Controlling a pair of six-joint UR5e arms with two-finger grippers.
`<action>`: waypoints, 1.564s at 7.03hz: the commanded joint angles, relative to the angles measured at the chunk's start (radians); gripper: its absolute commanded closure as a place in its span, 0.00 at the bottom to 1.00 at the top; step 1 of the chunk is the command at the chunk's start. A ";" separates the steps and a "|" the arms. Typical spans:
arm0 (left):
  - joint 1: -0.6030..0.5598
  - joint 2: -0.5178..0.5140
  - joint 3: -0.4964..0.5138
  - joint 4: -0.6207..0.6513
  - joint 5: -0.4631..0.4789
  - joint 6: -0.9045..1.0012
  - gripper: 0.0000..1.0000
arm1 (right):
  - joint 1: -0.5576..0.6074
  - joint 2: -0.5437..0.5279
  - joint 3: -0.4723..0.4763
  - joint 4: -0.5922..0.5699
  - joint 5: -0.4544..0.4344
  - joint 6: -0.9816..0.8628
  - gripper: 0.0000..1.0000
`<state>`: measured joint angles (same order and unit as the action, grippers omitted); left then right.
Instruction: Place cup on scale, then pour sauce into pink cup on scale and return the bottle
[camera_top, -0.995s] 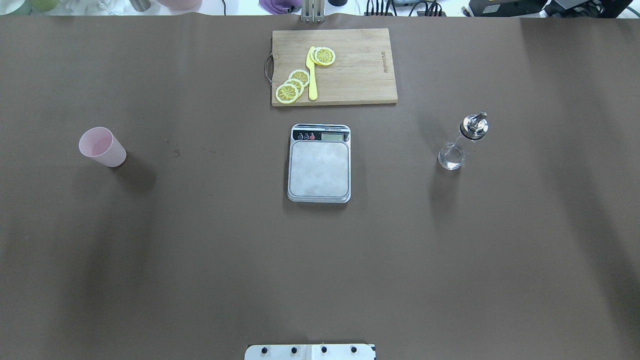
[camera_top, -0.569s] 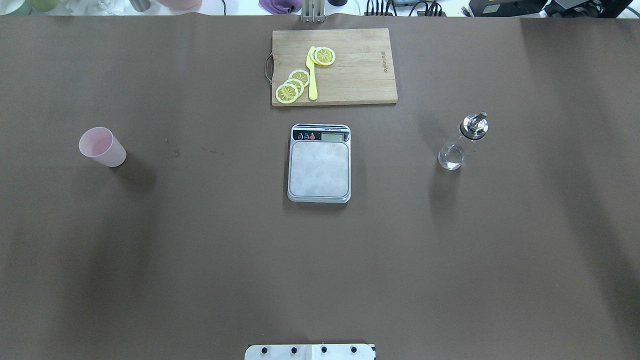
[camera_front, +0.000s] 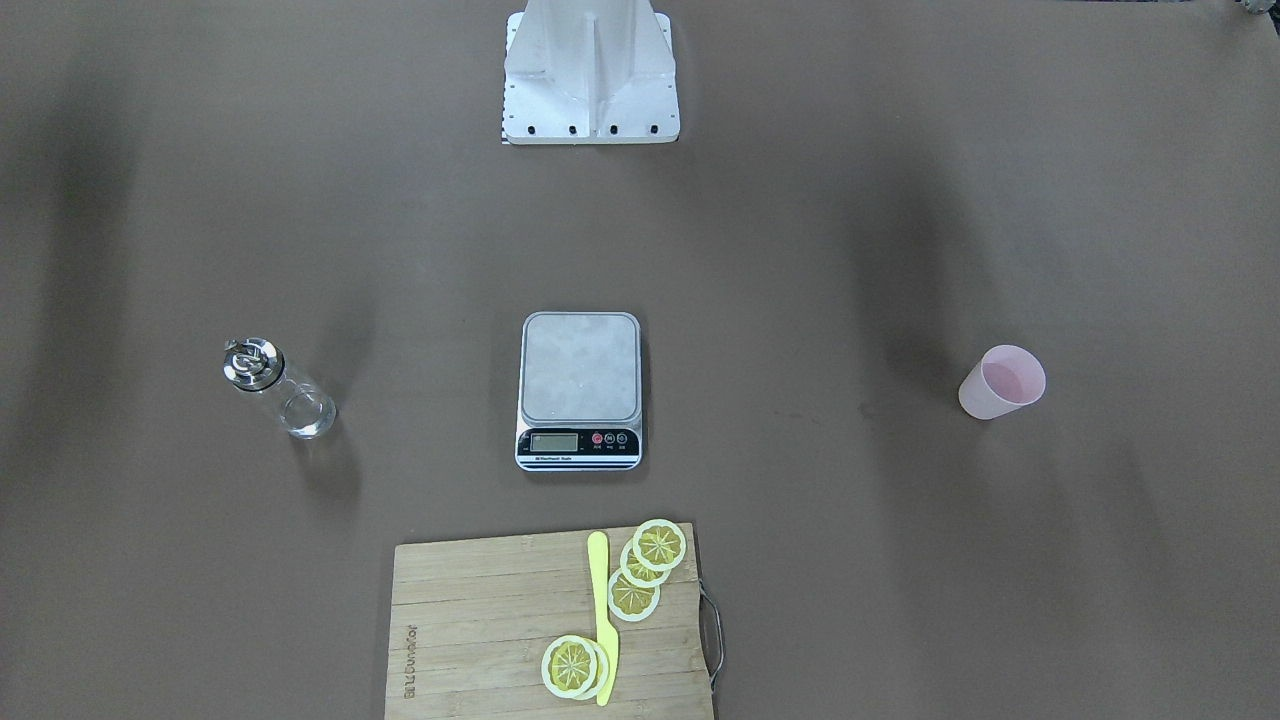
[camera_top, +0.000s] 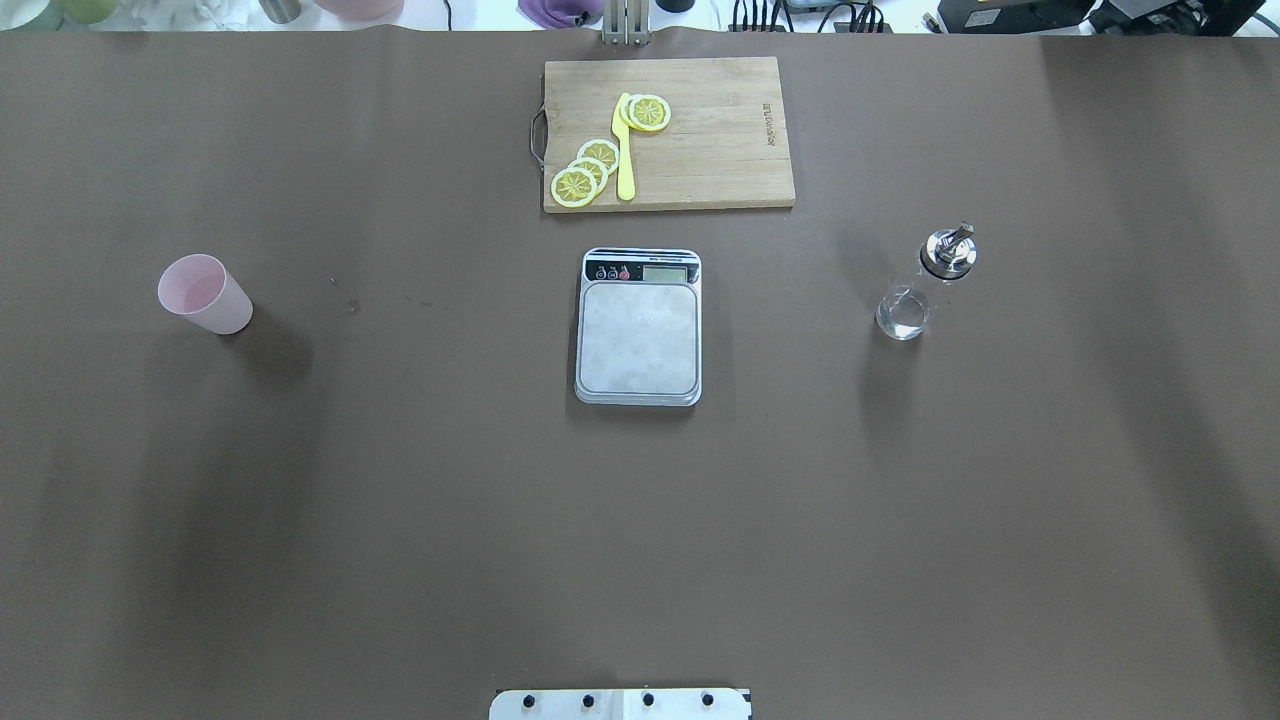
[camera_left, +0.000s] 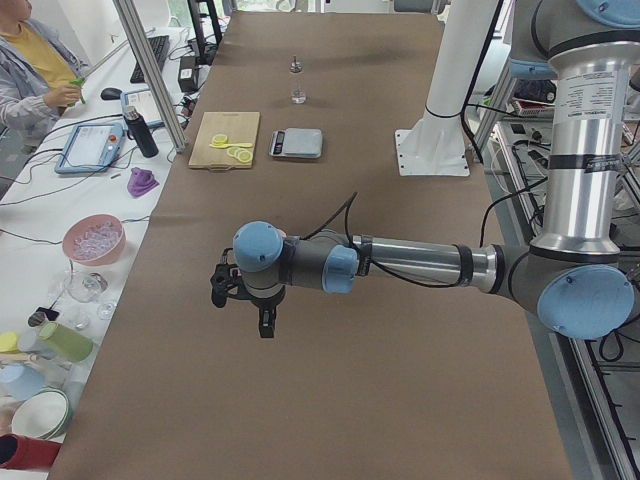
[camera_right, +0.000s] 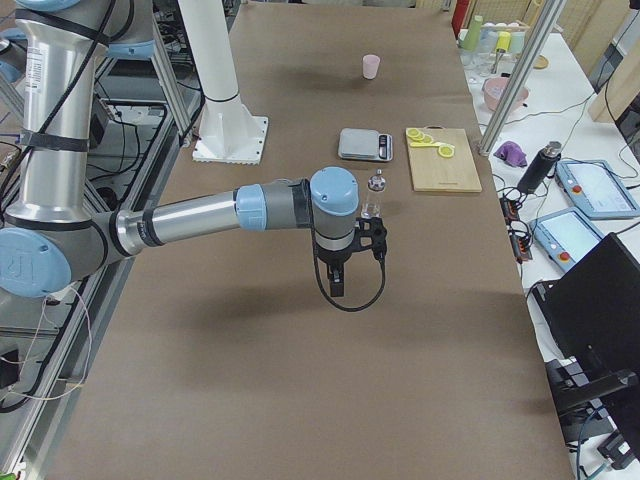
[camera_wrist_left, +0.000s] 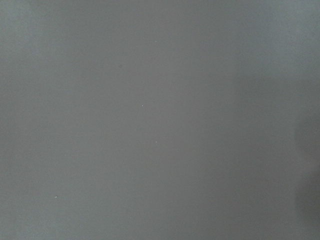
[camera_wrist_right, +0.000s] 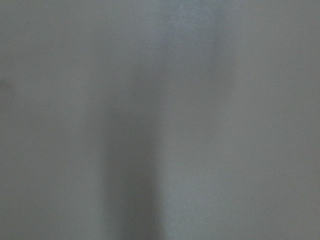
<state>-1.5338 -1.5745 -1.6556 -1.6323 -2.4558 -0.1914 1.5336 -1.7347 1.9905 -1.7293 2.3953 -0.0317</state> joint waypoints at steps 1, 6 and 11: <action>0.108 -0.018 -0.070 -0.030 -0.026 -0.243 0.02 | -0.012 0.000 0.002 0.000 -0.001 -0.002 0.00; 0.430 -0.165 -0.135 -0.038 0.225 -0.617 0.02 | -0.023 -0.008 0.002 -0.003 0.002 -0.001 0.00; 0.465 -0.200 0.080 -0.241 0.215 -0.620 0.03 | -0.029 -0.009 -0.006 -0.003 0.027 -0.001 0.00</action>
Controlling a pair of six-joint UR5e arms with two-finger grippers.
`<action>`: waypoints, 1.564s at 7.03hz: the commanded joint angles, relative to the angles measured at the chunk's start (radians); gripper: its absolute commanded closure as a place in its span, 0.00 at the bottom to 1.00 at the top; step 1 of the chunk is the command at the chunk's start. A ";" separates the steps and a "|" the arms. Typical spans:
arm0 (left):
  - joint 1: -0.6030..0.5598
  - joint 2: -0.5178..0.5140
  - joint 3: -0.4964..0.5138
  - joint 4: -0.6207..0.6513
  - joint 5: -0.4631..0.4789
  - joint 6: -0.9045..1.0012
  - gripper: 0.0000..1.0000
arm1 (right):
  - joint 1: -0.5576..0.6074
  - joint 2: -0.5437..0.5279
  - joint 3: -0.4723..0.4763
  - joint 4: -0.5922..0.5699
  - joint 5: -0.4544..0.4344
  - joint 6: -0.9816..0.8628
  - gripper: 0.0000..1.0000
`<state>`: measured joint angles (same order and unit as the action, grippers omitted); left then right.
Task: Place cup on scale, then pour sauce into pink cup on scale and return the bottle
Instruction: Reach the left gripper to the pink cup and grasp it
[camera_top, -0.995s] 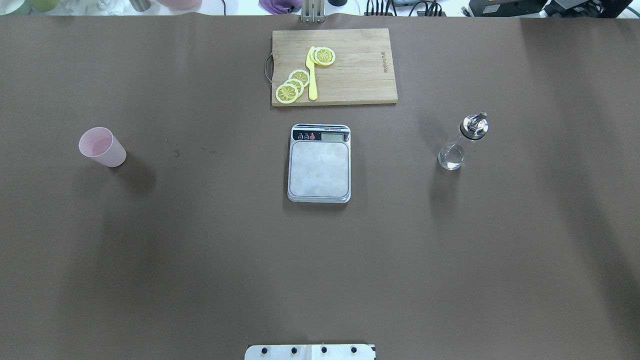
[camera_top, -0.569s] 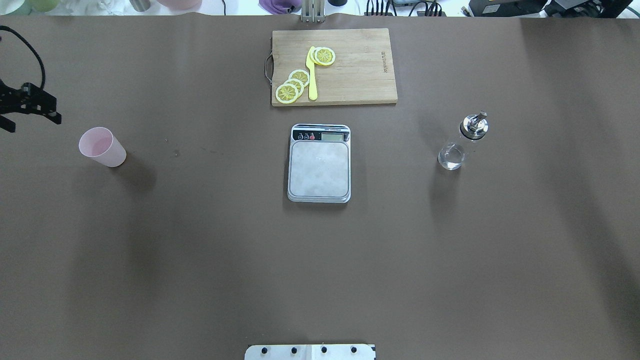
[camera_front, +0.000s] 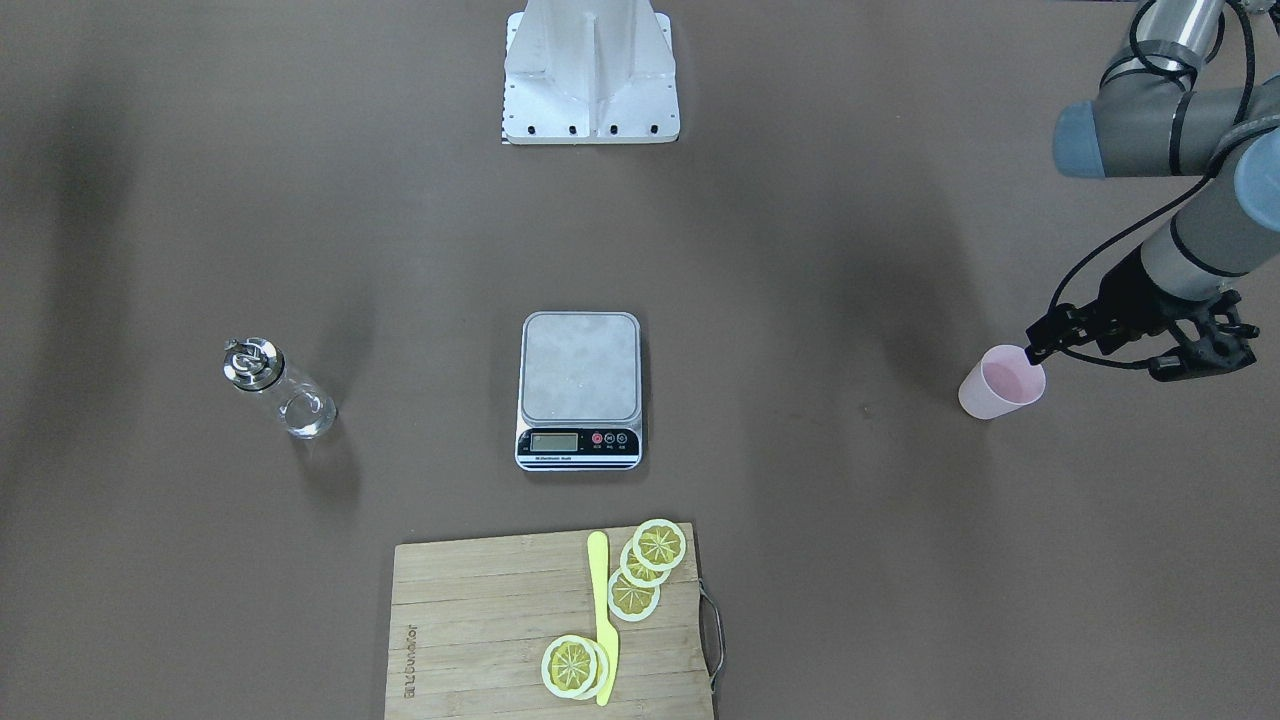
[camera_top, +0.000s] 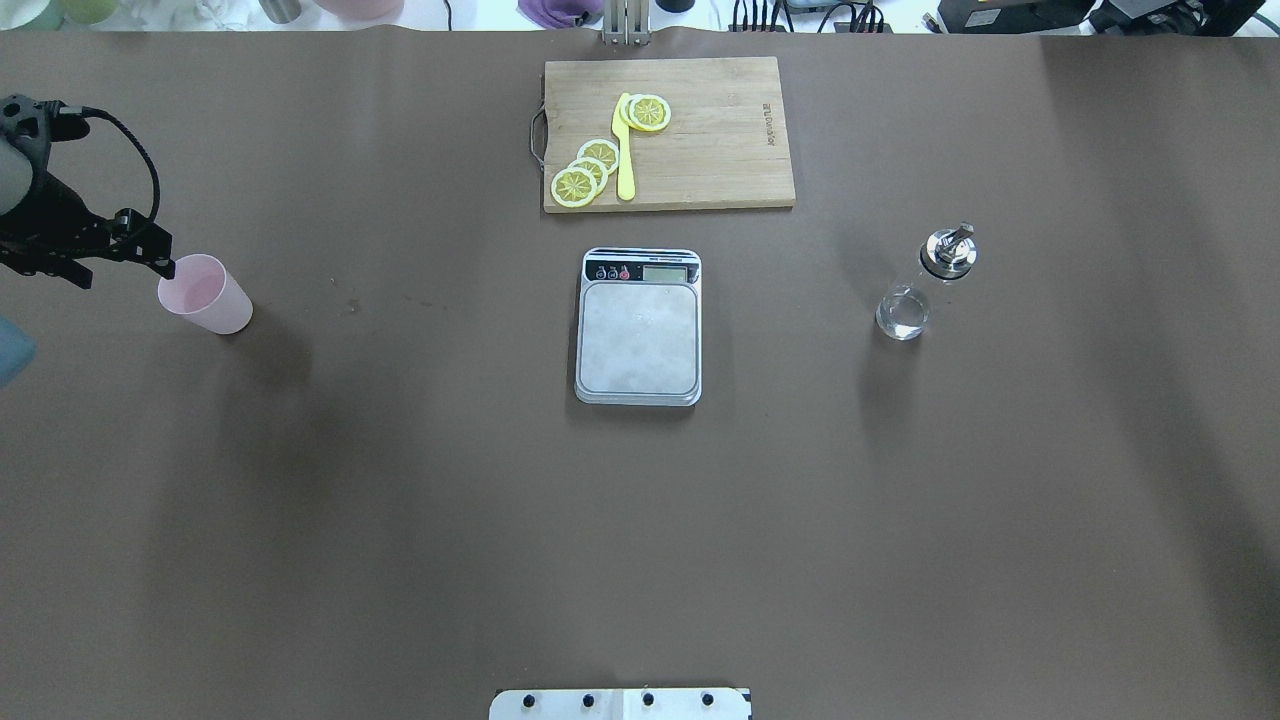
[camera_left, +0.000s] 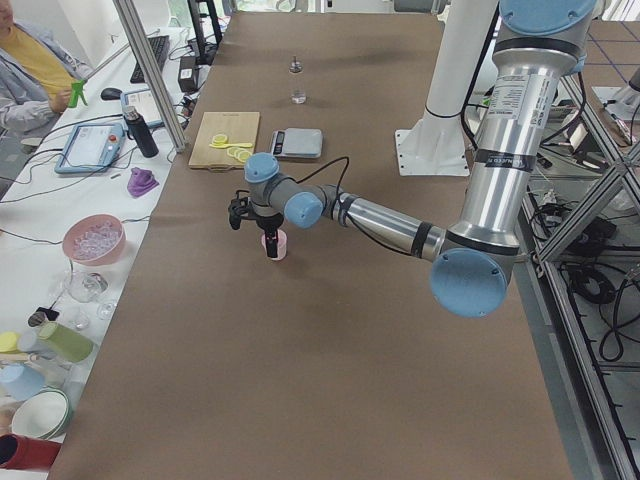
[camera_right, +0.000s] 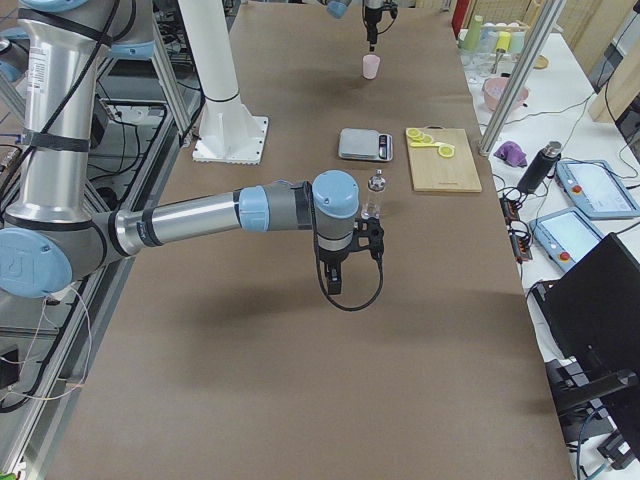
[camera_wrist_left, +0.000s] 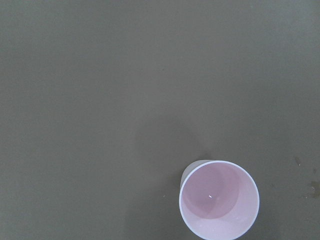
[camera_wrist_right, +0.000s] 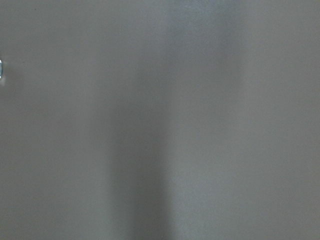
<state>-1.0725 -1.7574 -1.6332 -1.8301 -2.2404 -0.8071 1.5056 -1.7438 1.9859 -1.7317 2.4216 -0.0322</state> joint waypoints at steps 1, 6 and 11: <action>0.009 -0.040 0.084 -0.043 -0.001 -0.009 0.03 | -0.001 0.000 -0.001 0.000 0.001 0.000 0.00; 0.048 -0.043 0.084 -0.043 -0.001 -0.010 1.00 | -0.002 0.000 0.001 0.000 0.011 0.000 0.00; 0.072 -0.262 0.014 0.033 -0.056 -0.167 1.00 | -0.001 0.003 0.008 0.003 0.016 -0.002 0.00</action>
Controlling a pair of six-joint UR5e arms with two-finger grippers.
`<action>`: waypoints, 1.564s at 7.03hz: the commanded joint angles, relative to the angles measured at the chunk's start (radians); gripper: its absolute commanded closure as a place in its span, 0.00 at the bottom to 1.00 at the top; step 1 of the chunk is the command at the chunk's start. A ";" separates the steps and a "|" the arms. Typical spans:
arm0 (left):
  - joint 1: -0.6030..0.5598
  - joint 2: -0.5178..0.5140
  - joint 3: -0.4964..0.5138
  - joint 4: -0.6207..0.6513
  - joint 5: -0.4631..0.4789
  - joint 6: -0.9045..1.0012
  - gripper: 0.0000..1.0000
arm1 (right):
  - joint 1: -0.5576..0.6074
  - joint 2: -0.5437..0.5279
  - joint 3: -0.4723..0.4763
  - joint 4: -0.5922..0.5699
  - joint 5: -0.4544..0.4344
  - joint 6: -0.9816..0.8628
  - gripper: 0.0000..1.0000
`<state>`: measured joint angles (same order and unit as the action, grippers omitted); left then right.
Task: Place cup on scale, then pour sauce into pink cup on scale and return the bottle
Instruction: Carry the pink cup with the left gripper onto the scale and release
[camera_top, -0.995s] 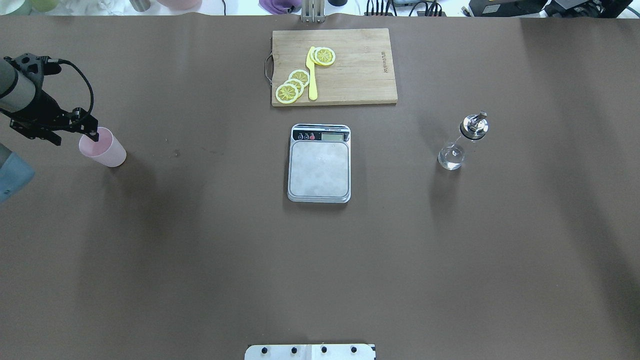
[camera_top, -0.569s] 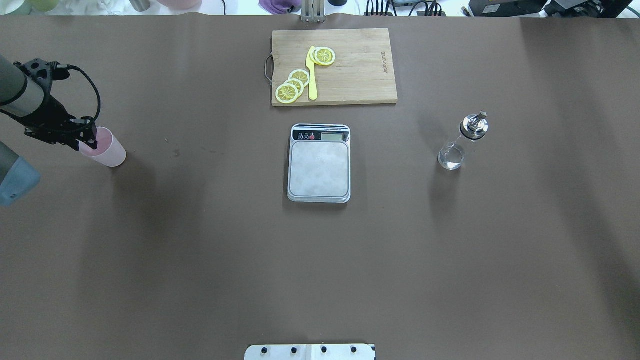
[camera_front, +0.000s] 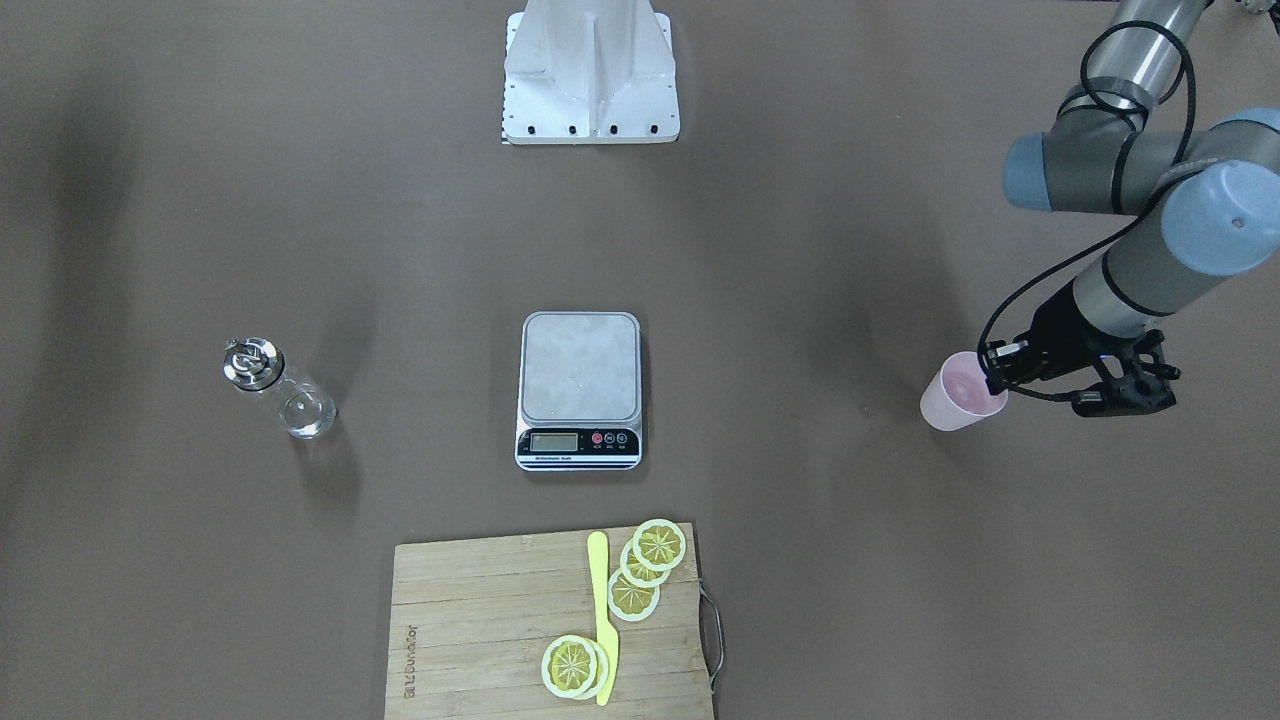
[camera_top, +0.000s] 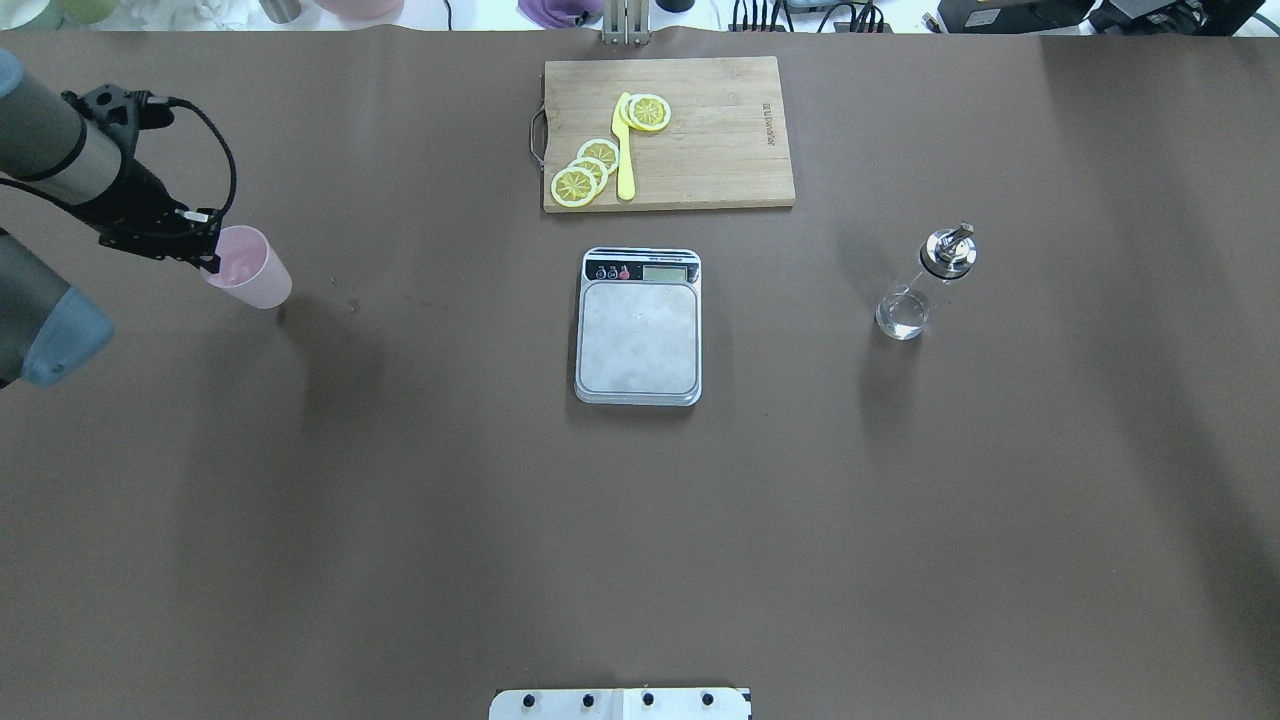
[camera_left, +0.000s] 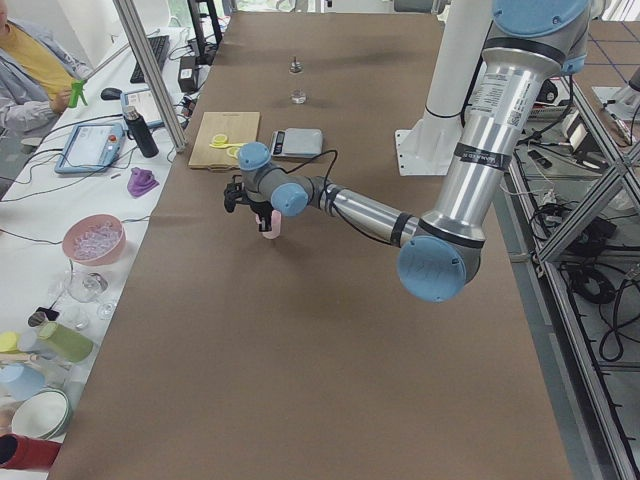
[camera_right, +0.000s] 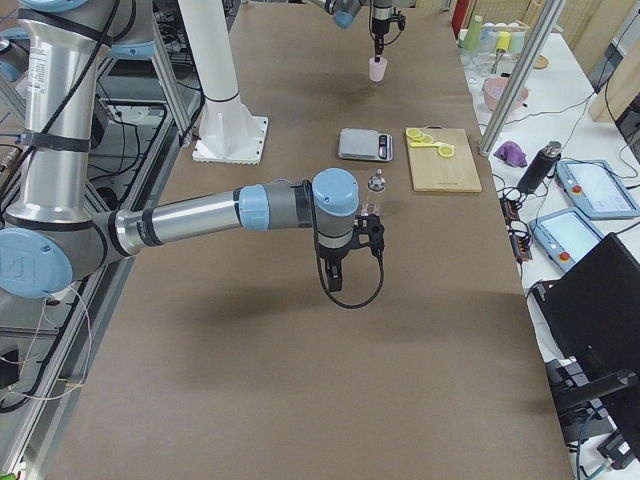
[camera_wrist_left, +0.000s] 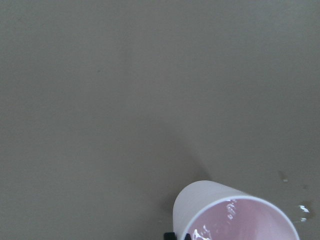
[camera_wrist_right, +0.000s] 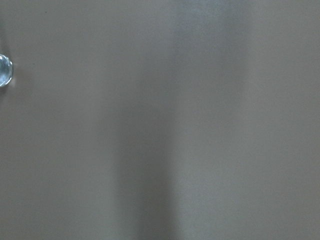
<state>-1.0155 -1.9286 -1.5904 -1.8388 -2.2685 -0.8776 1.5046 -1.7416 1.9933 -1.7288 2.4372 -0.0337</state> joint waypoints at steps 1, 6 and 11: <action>0.085 -0.202 -0.057 0.202 -0.020 -0.130 1.00 | 0.000 0.002 0.001 0.000 0.000 0.000 0.00; 0.328 -0.562 0.092 0.283 0.220 -0.175 1.00 | -0.001 0.001 0.001 0.000 0.000 0.000 0.00; 0.405 -0.619 0.230 0.263 0.282 -0.179 1.00 | -0.001 0.001 0.001 0.000 0.000 0.000 0.00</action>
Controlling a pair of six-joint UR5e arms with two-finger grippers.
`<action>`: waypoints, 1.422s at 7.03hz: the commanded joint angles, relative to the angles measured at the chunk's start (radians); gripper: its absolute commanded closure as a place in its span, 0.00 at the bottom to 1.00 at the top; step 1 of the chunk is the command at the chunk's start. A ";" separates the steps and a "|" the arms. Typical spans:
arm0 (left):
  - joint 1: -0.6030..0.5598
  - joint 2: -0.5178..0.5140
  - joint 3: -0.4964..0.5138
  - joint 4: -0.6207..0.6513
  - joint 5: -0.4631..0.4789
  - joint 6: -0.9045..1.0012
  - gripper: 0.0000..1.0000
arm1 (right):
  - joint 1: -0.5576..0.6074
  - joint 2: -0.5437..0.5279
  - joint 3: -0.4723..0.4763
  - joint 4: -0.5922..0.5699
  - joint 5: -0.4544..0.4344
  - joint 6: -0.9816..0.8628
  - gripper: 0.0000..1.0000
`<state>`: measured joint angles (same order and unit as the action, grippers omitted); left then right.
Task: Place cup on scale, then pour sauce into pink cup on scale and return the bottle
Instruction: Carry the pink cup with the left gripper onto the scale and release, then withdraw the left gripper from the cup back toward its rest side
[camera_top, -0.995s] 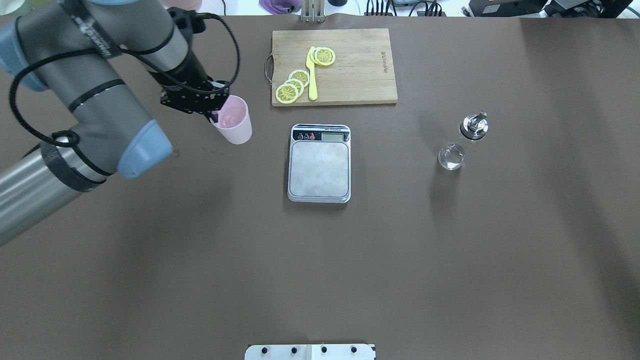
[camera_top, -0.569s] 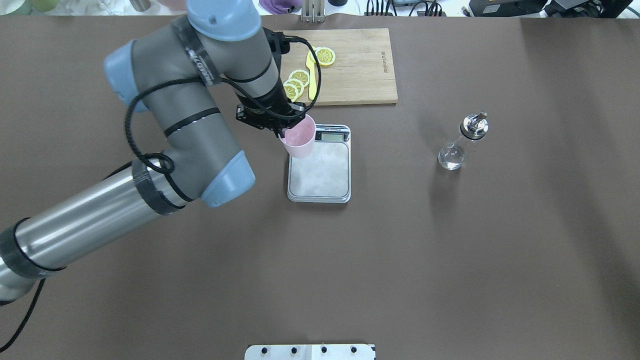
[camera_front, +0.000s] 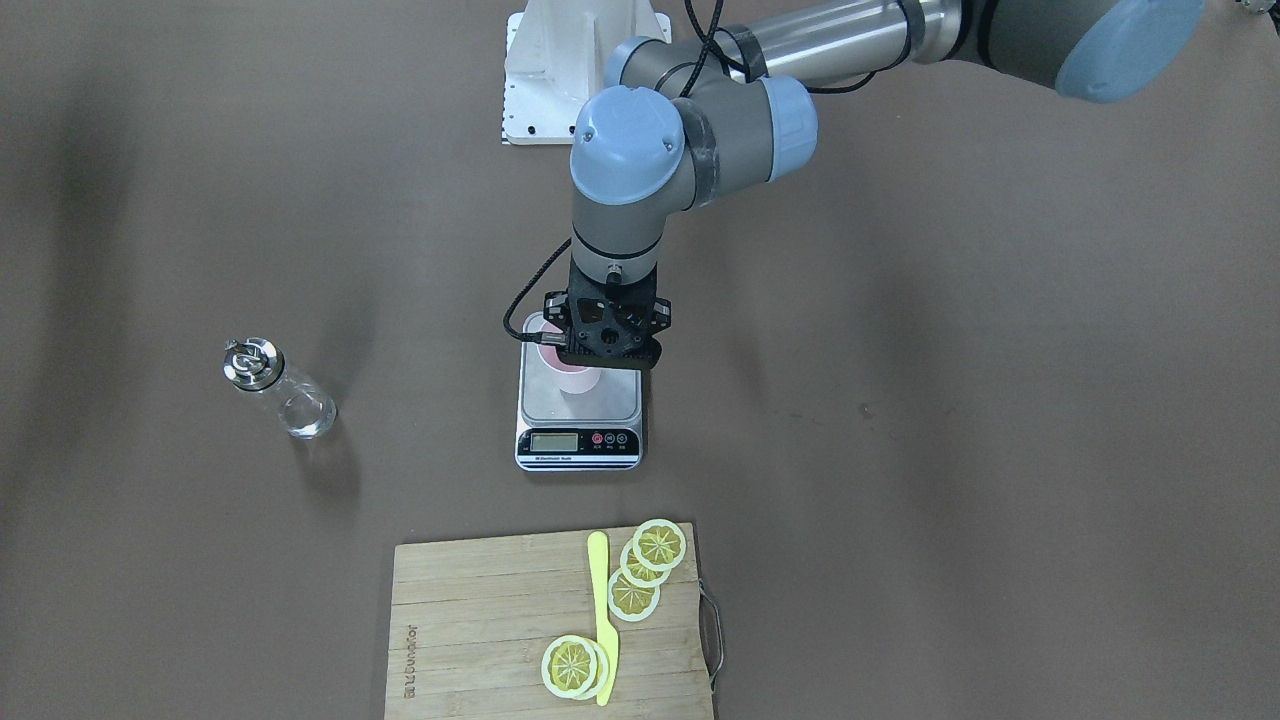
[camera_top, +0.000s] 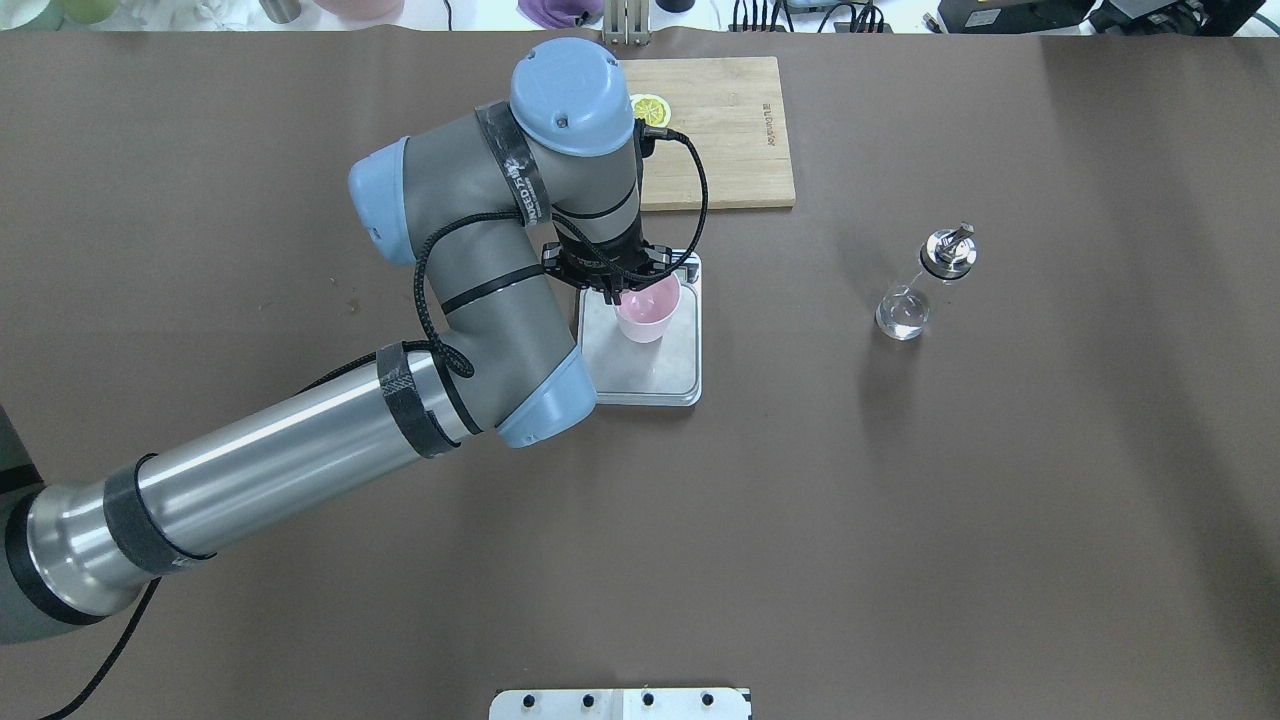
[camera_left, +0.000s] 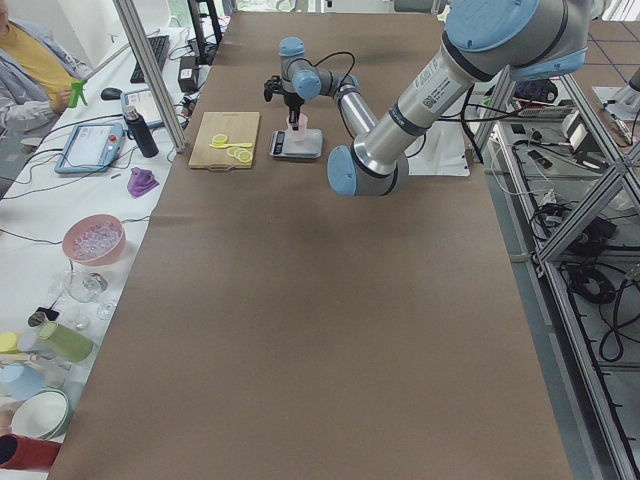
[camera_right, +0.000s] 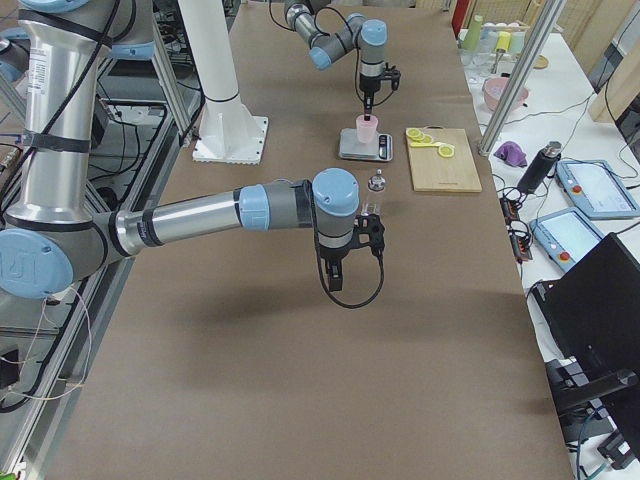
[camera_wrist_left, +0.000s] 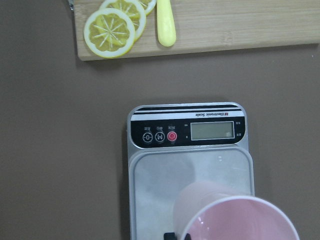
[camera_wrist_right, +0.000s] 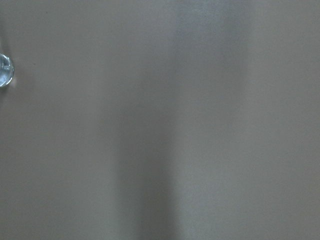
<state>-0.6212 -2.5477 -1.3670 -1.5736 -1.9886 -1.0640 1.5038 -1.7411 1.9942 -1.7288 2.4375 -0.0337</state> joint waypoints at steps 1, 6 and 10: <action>0.009 0.004 0.005 -0.012 0.004 0.009 0.57 | 0.000 0.000 0.000 0.000 0.002 0.000 0.00; -0.092 0.093 -0.218 0.058 -0.010 0.010 0.03 | 0.000 0.005 -0.002 0.000 0.000 0.000 0.00; -0.296 0.434 -0.522 0.104 -0.165 0.190 0.03 | -0.017 0.011 -0.003 0.073 0.029 0.005 0.00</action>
<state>-0.8482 -2.2251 -1.8131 -1.4719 -2.0976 -0.9679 1.4943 -1.7272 1.9916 -1.6918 2.4446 -0.0309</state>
